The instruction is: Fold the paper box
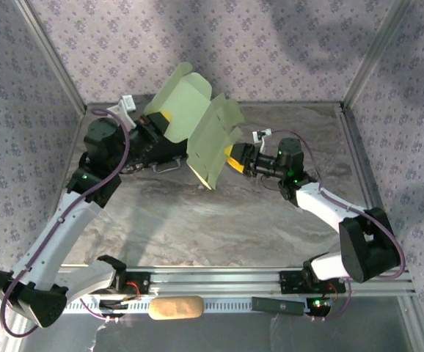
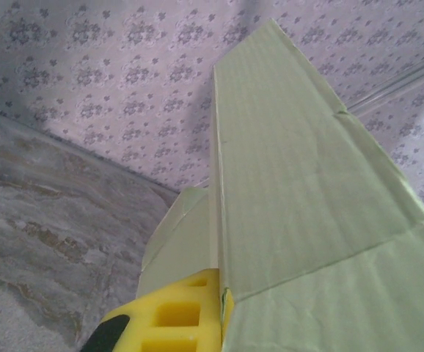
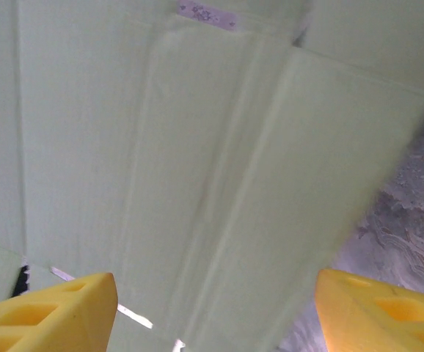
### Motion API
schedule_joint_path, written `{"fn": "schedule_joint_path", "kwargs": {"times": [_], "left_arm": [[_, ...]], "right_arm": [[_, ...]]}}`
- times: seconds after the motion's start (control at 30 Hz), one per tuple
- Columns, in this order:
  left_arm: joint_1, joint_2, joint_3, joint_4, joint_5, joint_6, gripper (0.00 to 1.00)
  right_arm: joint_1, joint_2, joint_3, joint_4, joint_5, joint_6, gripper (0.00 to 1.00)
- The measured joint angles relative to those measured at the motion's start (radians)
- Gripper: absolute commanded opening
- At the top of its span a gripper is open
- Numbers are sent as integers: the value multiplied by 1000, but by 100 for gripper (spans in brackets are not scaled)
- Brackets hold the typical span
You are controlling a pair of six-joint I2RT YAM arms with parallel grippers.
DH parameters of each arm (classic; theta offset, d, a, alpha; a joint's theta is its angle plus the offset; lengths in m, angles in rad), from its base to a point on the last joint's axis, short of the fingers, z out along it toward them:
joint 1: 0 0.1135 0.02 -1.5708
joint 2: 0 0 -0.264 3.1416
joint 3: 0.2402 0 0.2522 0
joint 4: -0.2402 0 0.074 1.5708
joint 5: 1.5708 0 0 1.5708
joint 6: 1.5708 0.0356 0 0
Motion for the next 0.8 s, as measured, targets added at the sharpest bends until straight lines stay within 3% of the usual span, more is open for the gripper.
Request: {"fn": "schedule_joint_path", "kwargs": {"times": [0.17, 0.8], "left_arm": [[14, 0, 37, 1, 19, -8, 0], [66, 11, 37, -6, 80, -49, 0]], "right_arm": [[-10, -42, -79, 11, 6, 1, 75], [43, 14, -26, 199, 44, 89, 66]]}}
